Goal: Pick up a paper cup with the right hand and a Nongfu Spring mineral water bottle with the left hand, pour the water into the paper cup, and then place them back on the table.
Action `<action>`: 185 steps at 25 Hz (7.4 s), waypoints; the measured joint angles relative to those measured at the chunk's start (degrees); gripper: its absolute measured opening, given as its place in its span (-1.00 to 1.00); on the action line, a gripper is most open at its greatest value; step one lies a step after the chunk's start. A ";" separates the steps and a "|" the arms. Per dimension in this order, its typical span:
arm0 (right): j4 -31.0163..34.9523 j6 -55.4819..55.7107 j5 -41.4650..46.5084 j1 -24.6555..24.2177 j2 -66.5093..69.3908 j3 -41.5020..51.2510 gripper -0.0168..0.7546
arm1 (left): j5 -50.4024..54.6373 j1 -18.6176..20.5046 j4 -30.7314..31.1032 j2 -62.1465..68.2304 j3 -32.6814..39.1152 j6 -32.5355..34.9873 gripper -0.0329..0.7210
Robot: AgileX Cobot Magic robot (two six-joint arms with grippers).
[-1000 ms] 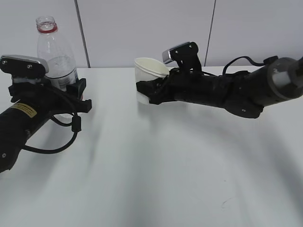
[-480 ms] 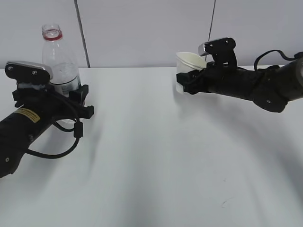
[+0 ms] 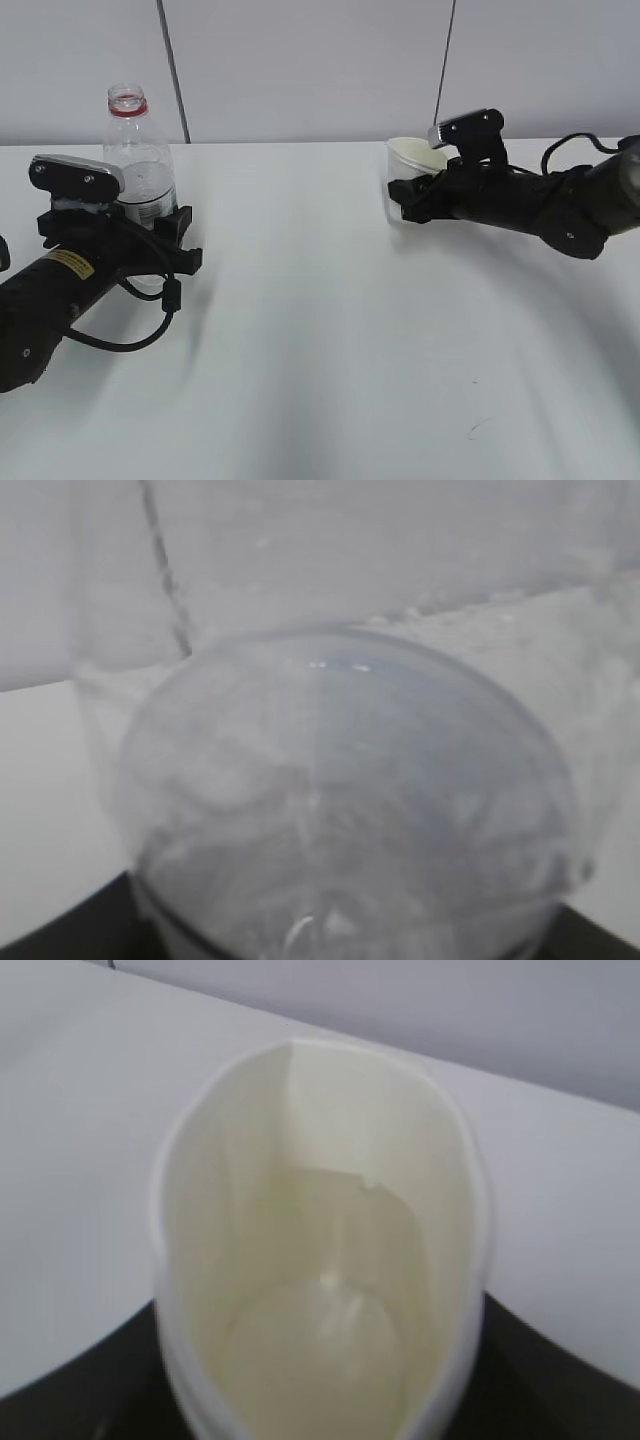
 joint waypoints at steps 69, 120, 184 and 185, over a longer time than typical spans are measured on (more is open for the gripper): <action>2.48 -4.46 -6.78 0.00 4.75 0.00 0.19 | -0.77 1.06 -0.60 11.97 -17.73 -0.62 0.17; 2.55 -4.52 -8.57 0.00 4.75 1.18 0.58 | -1.37 1.11 -0.15 13.04 -17.84 -0.62 0.17; 1.86 -3.86 4.72 -0.36 -22.85 17.28 0.58 | -2.18 0.68 -1.88 8.00 -12.90 -0.40 0.44; 1.86 -3.86 4.76 -0.36 -23.12 17.28 0.58 | -2.18 0.68 -1.95 7.23 -12.12 -0.40 0.44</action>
